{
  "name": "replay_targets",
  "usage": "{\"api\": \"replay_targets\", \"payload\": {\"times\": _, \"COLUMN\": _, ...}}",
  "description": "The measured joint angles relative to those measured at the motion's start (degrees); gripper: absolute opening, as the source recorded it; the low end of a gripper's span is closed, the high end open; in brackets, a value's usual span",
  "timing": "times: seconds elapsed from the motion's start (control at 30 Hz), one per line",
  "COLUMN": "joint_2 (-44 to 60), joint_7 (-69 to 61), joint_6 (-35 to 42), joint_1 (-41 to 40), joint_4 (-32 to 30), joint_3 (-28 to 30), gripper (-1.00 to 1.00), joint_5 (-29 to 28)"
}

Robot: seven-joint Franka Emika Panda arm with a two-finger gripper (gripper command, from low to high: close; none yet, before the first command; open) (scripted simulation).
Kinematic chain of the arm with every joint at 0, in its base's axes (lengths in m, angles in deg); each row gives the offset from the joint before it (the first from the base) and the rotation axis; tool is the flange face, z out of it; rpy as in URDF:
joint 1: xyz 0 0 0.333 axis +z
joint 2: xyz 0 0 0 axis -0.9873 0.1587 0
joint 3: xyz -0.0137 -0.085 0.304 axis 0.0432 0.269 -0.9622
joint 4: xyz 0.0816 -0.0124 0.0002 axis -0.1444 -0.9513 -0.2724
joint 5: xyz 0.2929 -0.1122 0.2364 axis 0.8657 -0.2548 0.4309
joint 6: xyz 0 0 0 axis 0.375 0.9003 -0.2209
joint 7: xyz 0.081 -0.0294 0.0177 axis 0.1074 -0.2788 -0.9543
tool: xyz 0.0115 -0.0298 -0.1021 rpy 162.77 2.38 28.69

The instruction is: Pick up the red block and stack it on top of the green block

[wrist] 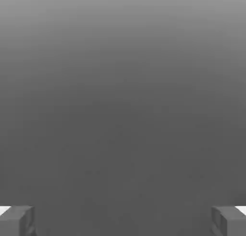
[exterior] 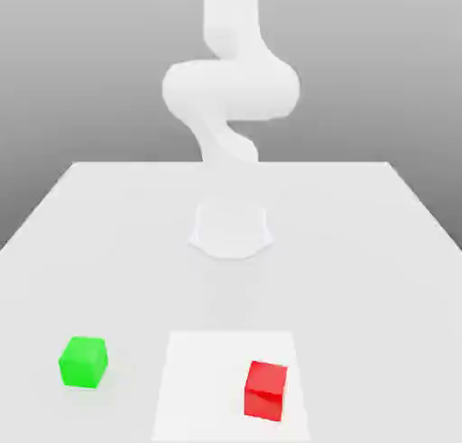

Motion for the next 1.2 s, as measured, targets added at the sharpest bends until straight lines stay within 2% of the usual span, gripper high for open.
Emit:
{"api": "replay_targets", "payload": {"times": 0.5, "joint_2": 31.6, "joint_7": 13.9, "joint_6": -13.9, "joint_1": -3.3, "joint_4": -9.3, "joint_3": -6.2, "gripper": 0.00, "joint_5": -4.2}}
{"api": "replay_targets", "payload": {"times": 0.77, "joint_2": 47.9, "joint_7": 18.6, "joint_6": -21.6, "joint_1": -2.1, "joint_4": -14.0, "joint_3": -6.9, "gripper": 0.00, "joint_5": -3.0}}
{"api": "replay_targets", "payload": {"times": 0.93, "joint_2": 58.2, "joint_7": 21.2, "joint_6": -29.8, "joint_1": -0.2, "joint_4": -13.0, "joint_3": -4.5, "gripper": 0.00, "joint_5": -5.9}}
{"api": "replay_targets", "payload": {"times": 0.97, "joint_2": 59.6, "joint_7": 21.5, "joint_6": -30.9, "joint_1": 0.2, "joint_4": -12.8, "joint_3": -4.0, "gripper": -1.00, "joint_5": -6.3}}
{"api": "replay_targets", "payload": {"times": 1.2, "joint_2": 59.6, "joint_7": 21.8, "joint_6": -31.0, "joint_1": 0.0, "joint_4": -12.8, "joint_3": -4.1, "gripper": -1.00, "joint_5": -6.6}}
